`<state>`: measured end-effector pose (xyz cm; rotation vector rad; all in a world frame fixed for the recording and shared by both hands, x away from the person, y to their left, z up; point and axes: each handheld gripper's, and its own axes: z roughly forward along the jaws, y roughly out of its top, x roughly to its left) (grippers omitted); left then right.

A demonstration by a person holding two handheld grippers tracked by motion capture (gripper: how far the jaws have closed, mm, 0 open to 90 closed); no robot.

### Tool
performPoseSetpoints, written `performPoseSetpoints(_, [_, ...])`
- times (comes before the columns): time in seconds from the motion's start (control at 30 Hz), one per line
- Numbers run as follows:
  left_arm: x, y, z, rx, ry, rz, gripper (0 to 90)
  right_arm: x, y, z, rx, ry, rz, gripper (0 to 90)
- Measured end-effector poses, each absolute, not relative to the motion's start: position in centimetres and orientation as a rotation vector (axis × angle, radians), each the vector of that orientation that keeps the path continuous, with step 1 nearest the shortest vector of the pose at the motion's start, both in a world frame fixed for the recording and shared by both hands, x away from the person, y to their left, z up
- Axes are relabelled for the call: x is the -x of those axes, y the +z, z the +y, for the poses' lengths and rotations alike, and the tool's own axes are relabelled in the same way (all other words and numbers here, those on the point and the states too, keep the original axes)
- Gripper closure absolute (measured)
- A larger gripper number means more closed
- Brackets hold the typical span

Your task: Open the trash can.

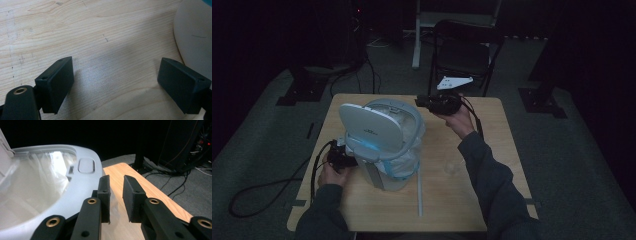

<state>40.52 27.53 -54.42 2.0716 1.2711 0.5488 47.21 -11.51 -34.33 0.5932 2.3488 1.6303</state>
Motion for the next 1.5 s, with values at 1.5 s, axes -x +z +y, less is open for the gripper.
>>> performPoseSetpoints(1.5, [-40.6, -54.4, 27.5, -2.078, 0.545, 1.261, 14.4, -44.7, -42.0, -19.9, -0.776, 1.535, 2.354, 63.2])
